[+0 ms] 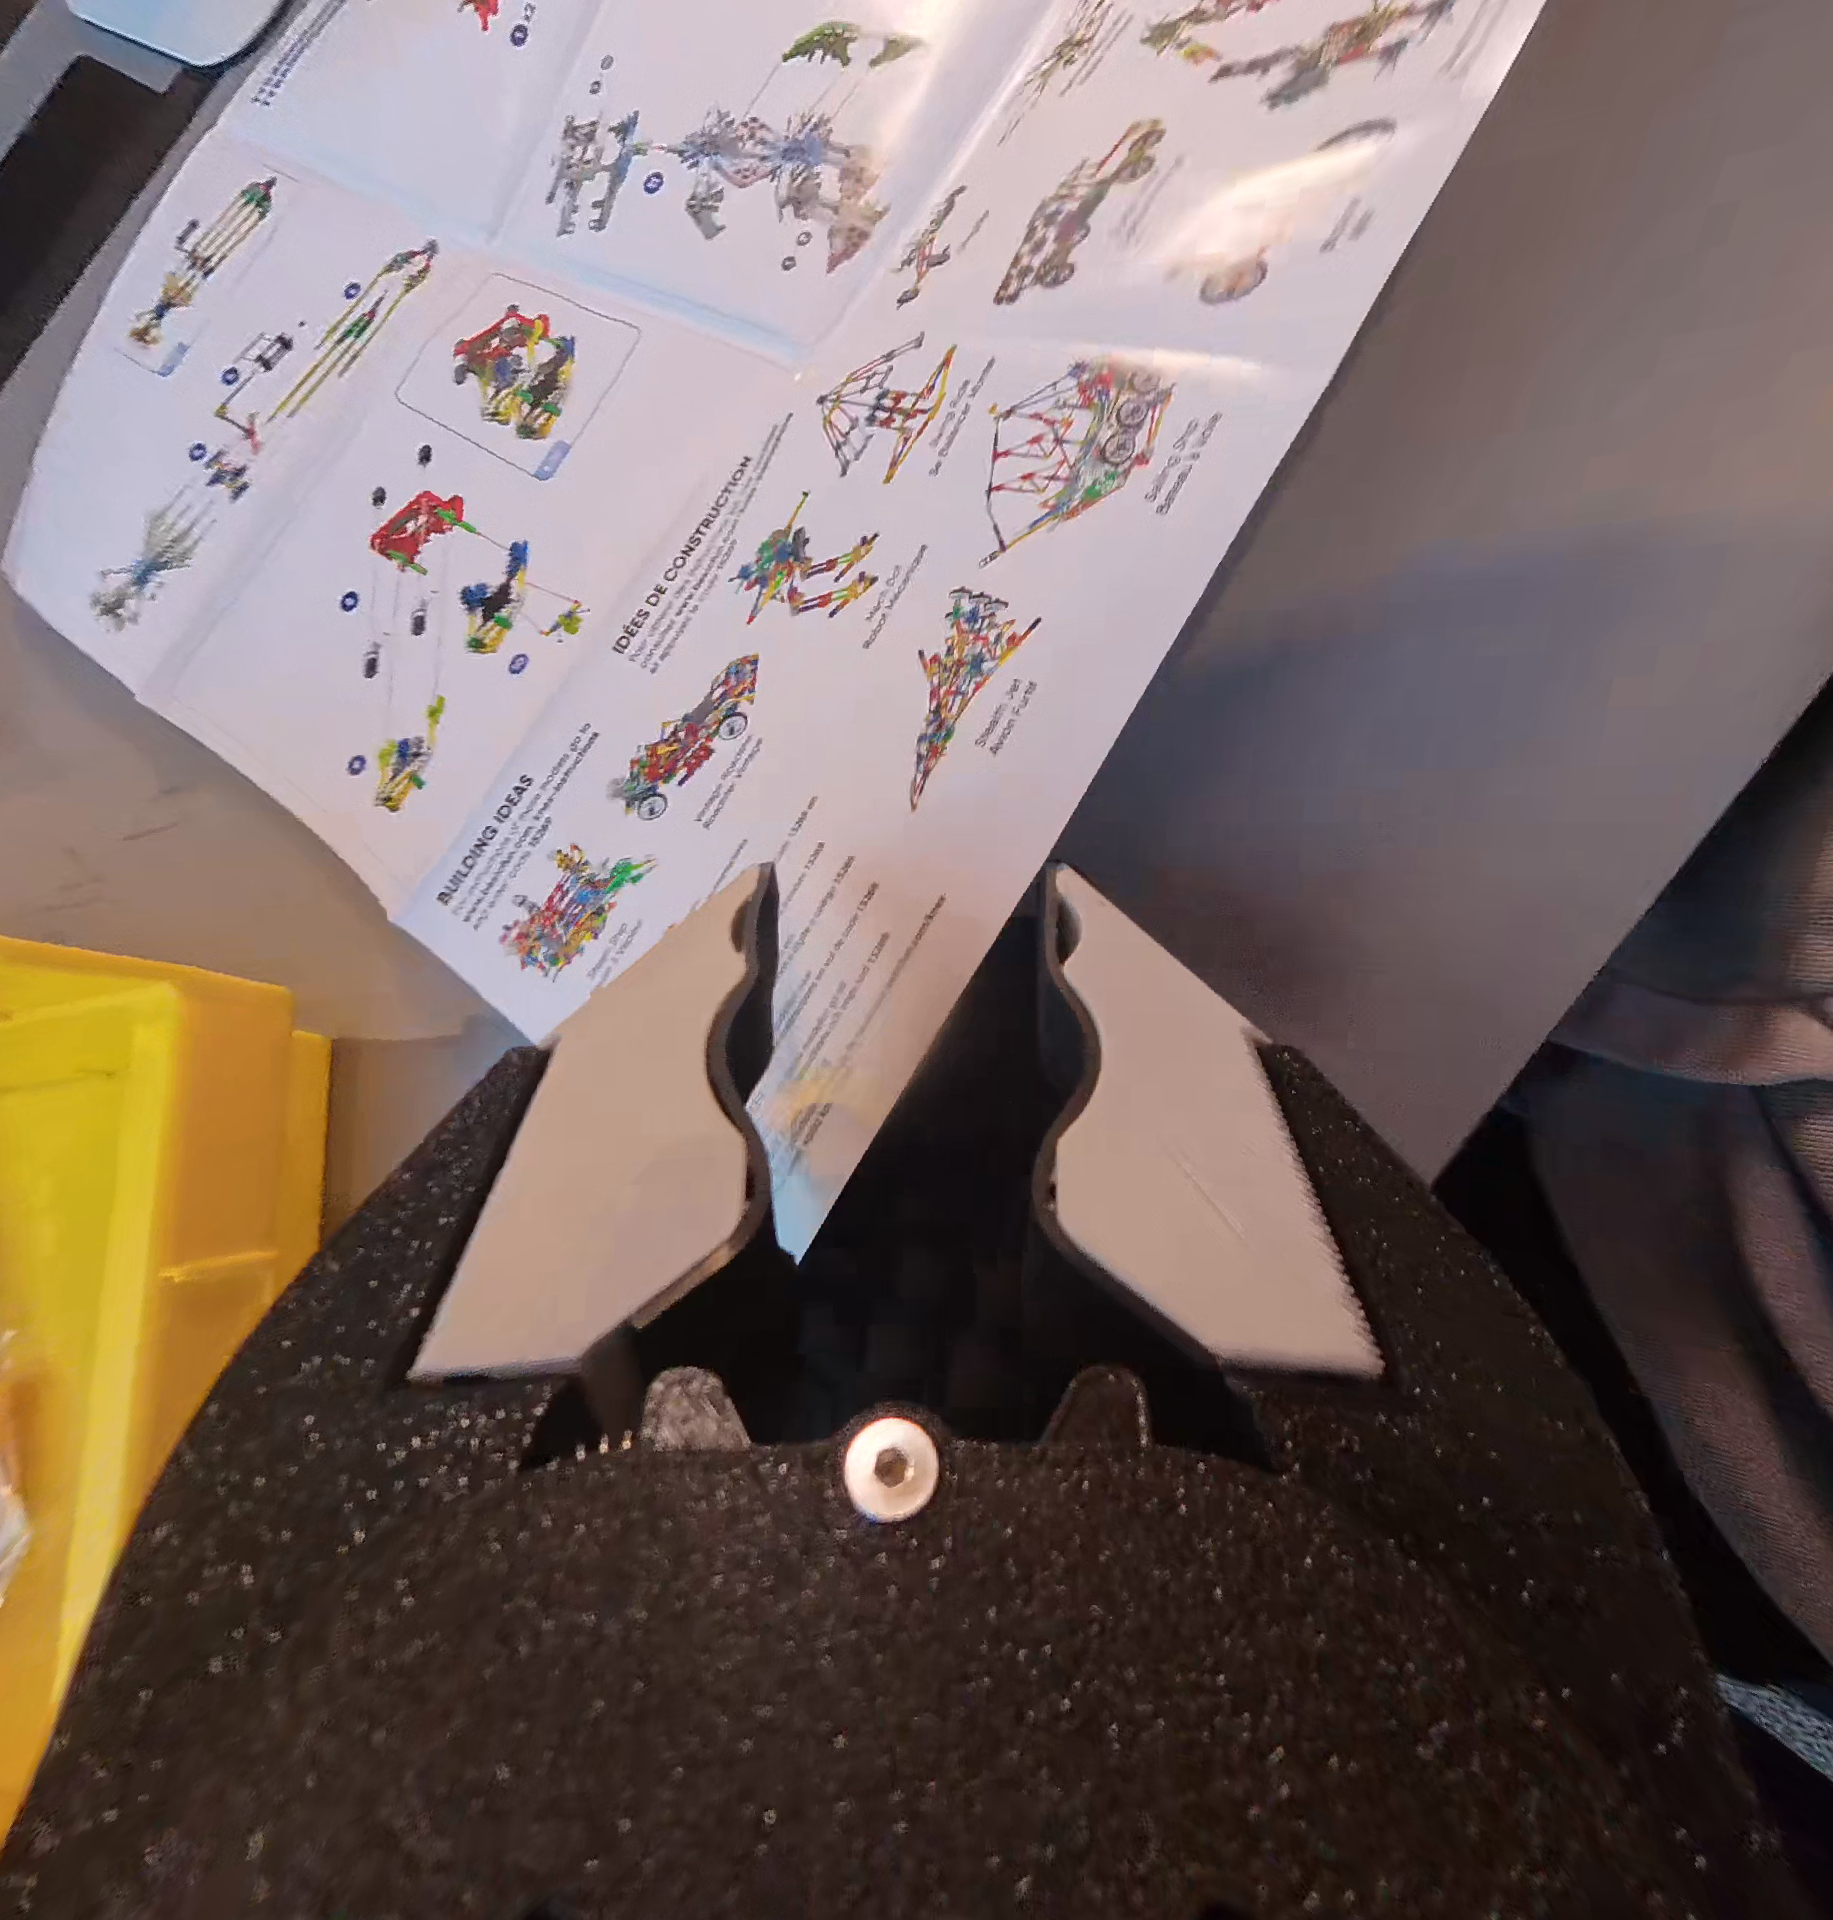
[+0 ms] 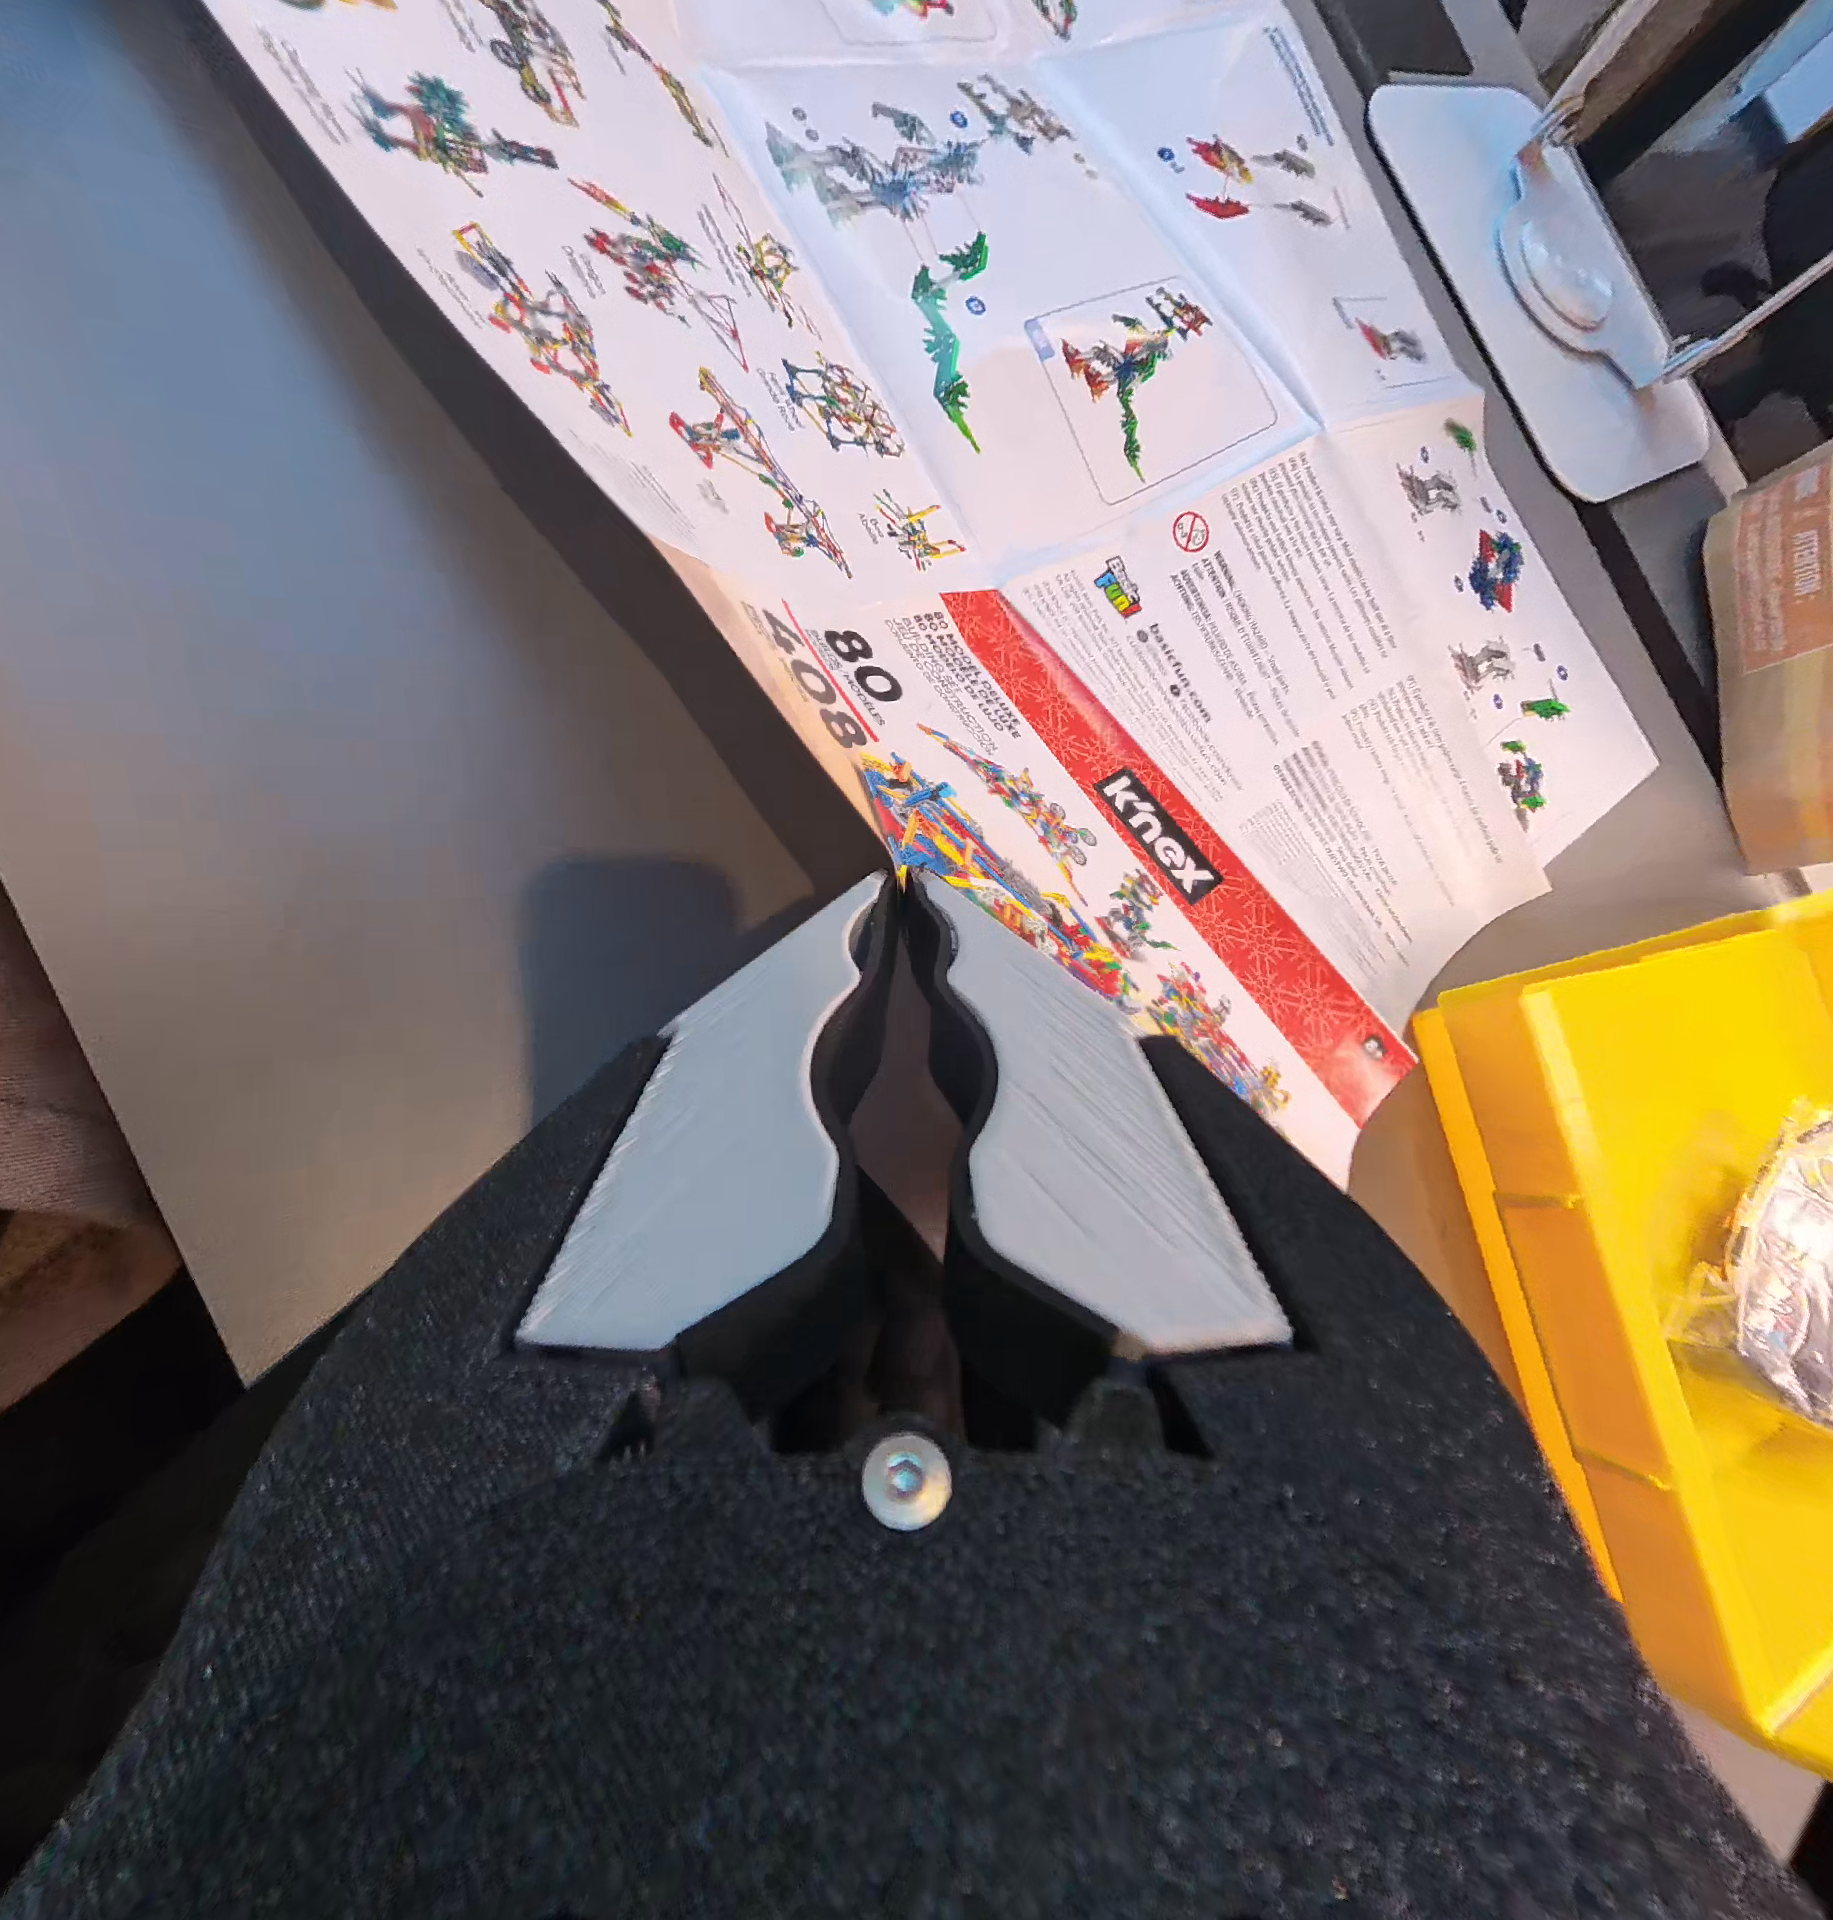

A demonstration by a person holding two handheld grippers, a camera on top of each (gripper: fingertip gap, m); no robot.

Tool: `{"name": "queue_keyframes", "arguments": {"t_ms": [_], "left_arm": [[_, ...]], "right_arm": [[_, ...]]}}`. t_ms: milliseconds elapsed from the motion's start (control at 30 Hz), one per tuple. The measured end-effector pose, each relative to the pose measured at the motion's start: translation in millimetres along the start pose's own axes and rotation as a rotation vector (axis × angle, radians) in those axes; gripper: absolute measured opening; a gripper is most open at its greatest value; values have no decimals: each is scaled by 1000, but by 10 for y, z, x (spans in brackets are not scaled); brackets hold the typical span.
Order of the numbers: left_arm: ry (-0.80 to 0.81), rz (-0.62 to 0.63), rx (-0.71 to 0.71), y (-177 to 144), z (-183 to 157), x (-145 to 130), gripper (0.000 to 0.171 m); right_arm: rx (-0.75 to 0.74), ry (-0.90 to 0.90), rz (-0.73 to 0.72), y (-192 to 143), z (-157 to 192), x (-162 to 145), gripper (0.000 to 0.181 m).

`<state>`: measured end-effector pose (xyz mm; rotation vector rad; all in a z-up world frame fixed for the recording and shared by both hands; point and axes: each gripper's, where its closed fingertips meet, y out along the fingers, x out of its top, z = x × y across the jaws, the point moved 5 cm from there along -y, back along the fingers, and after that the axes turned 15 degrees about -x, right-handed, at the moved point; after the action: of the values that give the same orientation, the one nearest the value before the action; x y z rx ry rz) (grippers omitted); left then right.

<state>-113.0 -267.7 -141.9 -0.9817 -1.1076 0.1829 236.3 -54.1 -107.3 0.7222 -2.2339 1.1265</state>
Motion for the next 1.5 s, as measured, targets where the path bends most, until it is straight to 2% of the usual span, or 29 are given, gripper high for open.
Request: {"name": "queue_keyframes", "arguments": {"t_ms": [100, 233, 433, 633, 833, 1000, 1100, 1300, 1400, 1500], "left_arm": [[27, 5, 72, -40, 88, 7, 30], [70, -66, 125, -157, 145, 121, 2], [167, -125, 139, -412, 235, 410, 0], [249, -235, 167, -1047, 560, 1120, 0], [378, -276, 219, -1904, 760, 2061, 0], [383, -299, 251, -2542, 836, 2588, 0], [376, -312, 251, -2836, 764, 2757, 0], [368, -334, 245, -3265, 527, 2928, 0], [339, -360, 221, -3438, 505, 3032, 0], [292, -374, 172, -3495, 596, 3139, 0]], "right_arm": [[2, 29, -32, -26, -40, 56, 0], [-8, 37, -43, -43, -65, 74, 0], [-42, 31, -80, -144, -214, 179, 0], [-69, 4, -201, -421, -745, 678, 0], [-140, -65, -246, -933, -1499, 1420, 0], [-165, -60, -295, -1530, -1830, 1985, 0], [-167, -54, -326, -1897, -1877, 2206, 0], [-166, -68, -336, -2510, -1802, 2465, 0], [-161, -67, -341, -2711, -1824, 2594, 0], [-152, -56, -344, -2775, -1926, 2699, 0]]}}
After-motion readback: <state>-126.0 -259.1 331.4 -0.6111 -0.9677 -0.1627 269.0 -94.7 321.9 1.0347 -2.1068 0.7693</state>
